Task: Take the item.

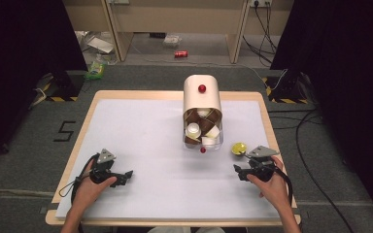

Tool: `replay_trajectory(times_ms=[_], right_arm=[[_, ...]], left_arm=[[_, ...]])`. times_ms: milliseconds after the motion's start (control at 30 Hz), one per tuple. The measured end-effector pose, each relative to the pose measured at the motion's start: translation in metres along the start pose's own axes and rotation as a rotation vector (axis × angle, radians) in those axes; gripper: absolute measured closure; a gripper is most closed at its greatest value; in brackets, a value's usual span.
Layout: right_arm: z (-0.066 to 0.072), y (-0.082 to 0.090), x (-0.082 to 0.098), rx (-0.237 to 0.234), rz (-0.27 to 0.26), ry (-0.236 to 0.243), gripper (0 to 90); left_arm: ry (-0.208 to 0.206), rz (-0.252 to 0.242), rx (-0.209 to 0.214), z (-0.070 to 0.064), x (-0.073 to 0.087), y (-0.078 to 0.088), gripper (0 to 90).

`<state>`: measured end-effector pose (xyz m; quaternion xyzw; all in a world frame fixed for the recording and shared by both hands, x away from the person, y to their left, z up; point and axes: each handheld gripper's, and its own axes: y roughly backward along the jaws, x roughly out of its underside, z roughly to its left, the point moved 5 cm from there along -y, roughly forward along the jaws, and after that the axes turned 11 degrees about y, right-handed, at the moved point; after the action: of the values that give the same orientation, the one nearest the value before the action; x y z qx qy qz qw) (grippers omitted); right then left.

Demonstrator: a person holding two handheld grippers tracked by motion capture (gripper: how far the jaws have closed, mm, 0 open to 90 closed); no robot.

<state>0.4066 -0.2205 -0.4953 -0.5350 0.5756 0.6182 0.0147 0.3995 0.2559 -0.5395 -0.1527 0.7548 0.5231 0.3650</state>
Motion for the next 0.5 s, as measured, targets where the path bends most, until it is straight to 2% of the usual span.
replay_trajectory(times_ms=[500], right_arm=[[0.005,0.010,0.017,0.006,0.006,-0.016,19.7]], left_arm=[[-0.002,-0.002,-0.001,0.000,0.000,0.000,1.1]])
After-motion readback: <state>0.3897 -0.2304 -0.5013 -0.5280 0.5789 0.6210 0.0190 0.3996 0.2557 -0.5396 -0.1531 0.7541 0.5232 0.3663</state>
